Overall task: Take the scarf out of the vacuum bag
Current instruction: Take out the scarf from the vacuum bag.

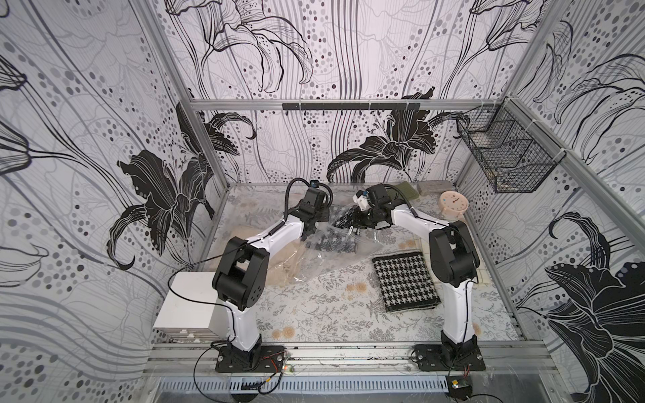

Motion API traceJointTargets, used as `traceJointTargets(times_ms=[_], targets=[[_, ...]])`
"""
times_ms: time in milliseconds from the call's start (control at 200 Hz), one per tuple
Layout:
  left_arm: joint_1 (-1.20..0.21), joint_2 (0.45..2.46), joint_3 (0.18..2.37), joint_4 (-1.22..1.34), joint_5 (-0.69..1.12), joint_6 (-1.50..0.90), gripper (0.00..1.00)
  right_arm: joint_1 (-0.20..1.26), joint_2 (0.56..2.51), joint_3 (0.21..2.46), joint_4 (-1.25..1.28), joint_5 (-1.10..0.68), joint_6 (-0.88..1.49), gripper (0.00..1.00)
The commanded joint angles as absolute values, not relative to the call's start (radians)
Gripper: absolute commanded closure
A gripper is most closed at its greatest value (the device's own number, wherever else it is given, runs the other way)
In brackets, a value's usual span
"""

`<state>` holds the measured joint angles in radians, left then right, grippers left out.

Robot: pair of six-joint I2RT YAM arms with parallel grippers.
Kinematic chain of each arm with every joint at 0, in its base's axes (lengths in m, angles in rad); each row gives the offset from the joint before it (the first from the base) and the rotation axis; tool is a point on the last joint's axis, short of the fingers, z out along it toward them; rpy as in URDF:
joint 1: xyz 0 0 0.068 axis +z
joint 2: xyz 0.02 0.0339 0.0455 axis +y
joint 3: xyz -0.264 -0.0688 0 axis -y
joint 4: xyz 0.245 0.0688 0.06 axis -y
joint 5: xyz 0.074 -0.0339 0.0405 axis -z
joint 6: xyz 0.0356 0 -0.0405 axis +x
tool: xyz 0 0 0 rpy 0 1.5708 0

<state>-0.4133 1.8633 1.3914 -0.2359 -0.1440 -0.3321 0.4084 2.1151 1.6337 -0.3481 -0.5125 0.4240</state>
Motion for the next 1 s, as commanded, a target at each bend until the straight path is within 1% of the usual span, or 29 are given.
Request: traceJointTargets(times_ms=[0,95,200,305,476,721,996], targets=[[-0.415,1.882,1.396,-0.247,-0.163,-0.331,1.00,0.374,2.094,1.668,-0.362,-0.532,0.388,1.00],[-0.415,1.882,1.393,-0.245,-0.164,-0.333,1.00,0.365,2.091,1.665,-0.342,-0.561,0.381,1.00],[-0.415,1.882,1.394,-0.245,-0.169,-0.333,1.00,0.361,2.120,1.704,-0.389,-0.536,0.360,1.00],[-0.415,1.885,1.400,-0.245,-0.180,-0.337,1.00,0.350,2.138,1.709,-0.340,-0.589,0.388,1.00],[-0.411,1.910,1.422,-0.245,-0.194,-0.339,1.00,0.350,2.230,1.829,-0.383,-0.615,0.393,1.00],[-0.401,1.988,1.489,-0.252,-0.206,-0.334,1.00,0.350,2.305,1.972,-0.501,-0.591,0.349,1.00],[-0.400,1.995,1.480,-0.234,-0.209,-0.345,1.00,0.341,2.305,1.971,-0.492,-0.596,0.368,1.00]])
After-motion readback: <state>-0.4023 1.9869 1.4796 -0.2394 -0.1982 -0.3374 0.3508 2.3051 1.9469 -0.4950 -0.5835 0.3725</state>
